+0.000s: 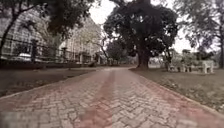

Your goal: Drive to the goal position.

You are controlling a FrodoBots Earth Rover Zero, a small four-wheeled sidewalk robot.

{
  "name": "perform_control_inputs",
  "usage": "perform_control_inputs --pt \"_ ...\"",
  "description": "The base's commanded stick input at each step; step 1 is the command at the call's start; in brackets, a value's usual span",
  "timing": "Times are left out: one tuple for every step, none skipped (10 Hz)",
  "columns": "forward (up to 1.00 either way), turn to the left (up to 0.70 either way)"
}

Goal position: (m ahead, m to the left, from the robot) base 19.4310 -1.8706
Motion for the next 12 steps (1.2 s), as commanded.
perform_control_inputs --pt "0.7 0.0" --pt "0.7 0.0" --pt "0.7 0.0" --pt "0.7 0.0" --pt "0.7 0.0" --pt "0.7 0.0" --pt "0.7 0.0" --pt "0.7 0.0" --pt "0.7 0.0" --pt "0.7 0.0" --pt "0.7 0.0" --pt "0.7 0.0"
